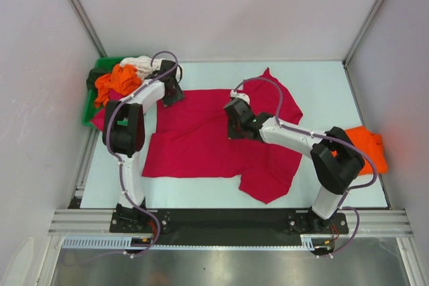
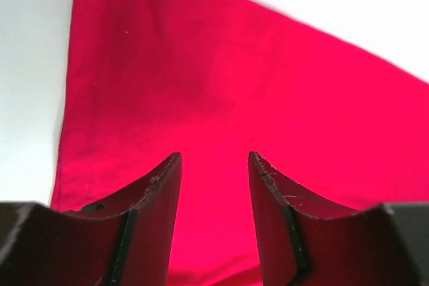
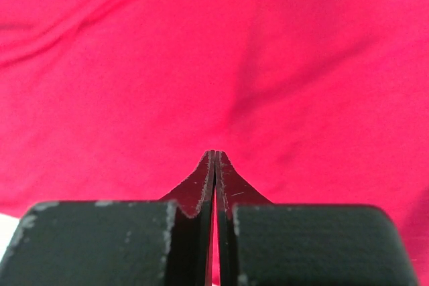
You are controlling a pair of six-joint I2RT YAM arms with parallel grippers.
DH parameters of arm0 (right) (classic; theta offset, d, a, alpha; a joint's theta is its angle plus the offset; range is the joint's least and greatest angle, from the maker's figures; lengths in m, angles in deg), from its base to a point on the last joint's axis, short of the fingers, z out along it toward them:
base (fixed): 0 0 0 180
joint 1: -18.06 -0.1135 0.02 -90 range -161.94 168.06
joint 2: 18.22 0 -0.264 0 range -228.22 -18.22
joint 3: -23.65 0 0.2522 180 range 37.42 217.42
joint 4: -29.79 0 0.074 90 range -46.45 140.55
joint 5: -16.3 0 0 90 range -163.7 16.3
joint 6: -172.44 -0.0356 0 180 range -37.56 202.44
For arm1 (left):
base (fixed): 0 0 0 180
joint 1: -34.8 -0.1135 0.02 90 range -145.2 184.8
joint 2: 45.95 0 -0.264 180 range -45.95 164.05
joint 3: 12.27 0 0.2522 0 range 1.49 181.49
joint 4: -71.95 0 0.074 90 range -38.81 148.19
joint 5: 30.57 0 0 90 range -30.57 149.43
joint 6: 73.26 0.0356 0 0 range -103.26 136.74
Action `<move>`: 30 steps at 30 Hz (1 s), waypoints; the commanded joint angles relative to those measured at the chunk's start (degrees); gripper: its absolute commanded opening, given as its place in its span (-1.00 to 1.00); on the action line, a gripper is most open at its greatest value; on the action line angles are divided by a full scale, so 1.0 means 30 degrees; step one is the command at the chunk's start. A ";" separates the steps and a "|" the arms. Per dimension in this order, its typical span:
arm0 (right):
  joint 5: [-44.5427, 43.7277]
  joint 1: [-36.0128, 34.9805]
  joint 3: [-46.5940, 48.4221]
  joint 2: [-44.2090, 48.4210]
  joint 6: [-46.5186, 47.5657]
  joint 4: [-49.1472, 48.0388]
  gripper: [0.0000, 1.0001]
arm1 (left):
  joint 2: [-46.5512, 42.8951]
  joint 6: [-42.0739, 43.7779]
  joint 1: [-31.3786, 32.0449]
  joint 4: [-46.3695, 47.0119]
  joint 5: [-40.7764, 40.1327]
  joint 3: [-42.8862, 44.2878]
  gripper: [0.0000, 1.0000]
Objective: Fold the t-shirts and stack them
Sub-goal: Flatten out the tshirt, then grap the side of the flattened tshirt closest away from the robot with both arms
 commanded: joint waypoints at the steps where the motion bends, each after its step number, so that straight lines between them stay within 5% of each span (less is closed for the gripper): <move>1: -0.0091 -0.1067 0.0417 -0.0346 -0.0608 -0.0400 -1.00 | 0.0507 0.0403 -0.0019 0.0262 -0.0219 0.0110 0.00; 14: 0.1286 -0.3295 0.1470 -0.2426 -0.0756 -0.0461 -1.00 | 0.3319 0.0959 -0.0019 -0.0527 -0.0659 0.2714 -0.02; 21: 0.2603 -0.3705 0.1209 -0.3188 -0.0990 -0.0314 -1.00 | 0.6424 0.1252 -0.0019 -0.3804 -0.0308 0.7777 -0.03; 30: 0.3660 -0.4467 0.0331 -0.3482 -0.1547 -0.0401 -1.00 | 0.8300 0.1048 -0.0078 -0.4952 0.0043 1.0099 -0.02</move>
